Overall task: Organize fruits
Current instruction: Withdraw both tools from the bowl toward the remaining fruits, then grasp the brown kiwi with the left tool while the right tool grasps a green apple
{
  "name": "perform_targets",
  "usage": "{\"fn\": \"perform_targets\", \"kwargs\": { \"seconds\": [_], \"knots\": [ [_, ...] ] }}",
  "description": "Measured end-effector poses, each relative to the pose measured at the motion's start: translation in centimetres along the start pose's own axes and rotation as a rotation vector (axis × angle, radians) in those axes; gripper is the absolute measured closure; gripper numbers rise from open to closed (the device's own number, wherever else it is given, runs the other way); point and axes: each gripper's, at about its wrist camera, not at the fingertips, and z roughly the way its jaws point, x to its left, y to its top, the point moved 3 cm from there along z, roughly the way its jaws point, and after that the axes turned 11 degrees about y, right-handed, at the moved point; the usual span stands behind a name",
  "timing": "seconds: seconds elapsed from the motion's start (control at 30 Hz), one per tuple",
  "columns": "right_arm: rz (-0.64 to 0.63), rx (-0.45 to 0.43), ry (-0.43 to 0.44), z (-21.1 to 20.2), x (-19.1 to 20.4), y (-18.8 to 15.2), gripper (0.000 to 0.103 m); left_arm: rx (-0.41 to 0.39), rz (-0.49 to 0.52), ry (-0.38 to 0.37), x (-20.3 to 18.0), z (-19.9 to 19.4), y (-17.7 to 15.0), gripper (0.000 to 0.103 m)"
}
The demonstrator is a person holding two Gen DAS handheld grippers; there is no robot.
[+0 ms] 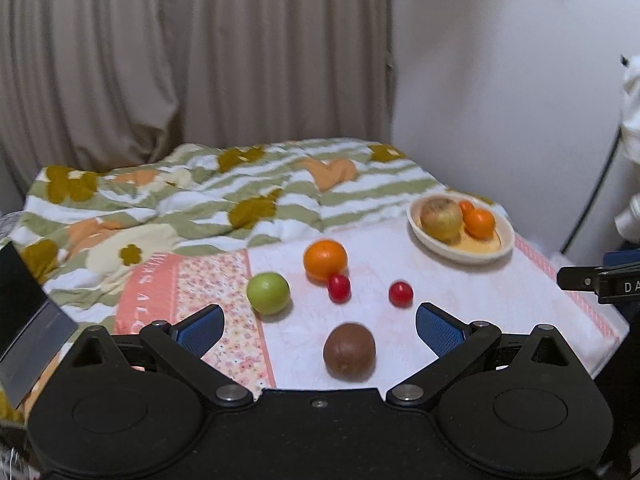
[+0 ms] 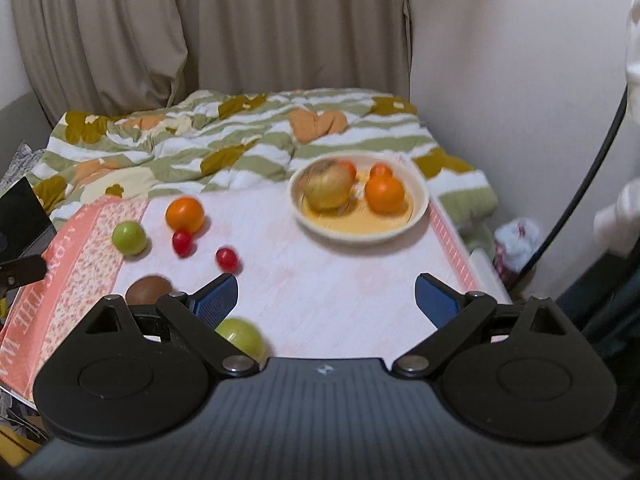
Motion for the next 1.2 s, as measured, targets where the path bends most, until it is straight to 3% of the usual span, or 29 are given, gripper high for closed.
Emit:
{"fn": "perform_targets", "kwargs": {
  "seconds": [0.27,0.4,0.5,0.7,0.9,0.97,1.1,1.2],
  "knots": [
    [0.032,0.026,-0.028,2.2,2.9,-3.6,0.0,0.047,0.077,-0.095,0.1,4.3,-1.5,0.0],
    [0.025,0.067,0.002,4.2,3.6,-4.8,0.0,0.057,0.119,-0.128,-0.6,6.5,-2.0,0.002],
    [0.021,0.085,0.007,5.5,3.7,-5.4,0.0,0.089,0.15,-0.156,-1.5,8.4,-2.5,0.011],
    [-0.003,0.1,0.021,7.7,3.7,-5.7,0.0,0.132,0.192,-0.186,-3.3,11.1,-3.2,0.017],
    [-0.018,0.118,0.043,9.5,3.7,-5.7,0.0,0.184,0.211,-0.195,-4.3,13.2,-3.8,0.034],
    [-0.019,0.124,0.048,9.9,3.6,-5.8,0.0,0.199,0.211,-0.197,-4.5,13.6,-3.9,0.045],
    [-0.019,0.131,0.061,10.4,3.4,-5.9,0.0,0.197,0.211,-0.193,-4.5,13.6,-3.9,0.046],
    [-0.028,0.137,0.078,10.7,3.4,-5.9,0.006,0.197,0.201,-0.191,-4.5,13.4,-4.0,0.046]
  ]
}}
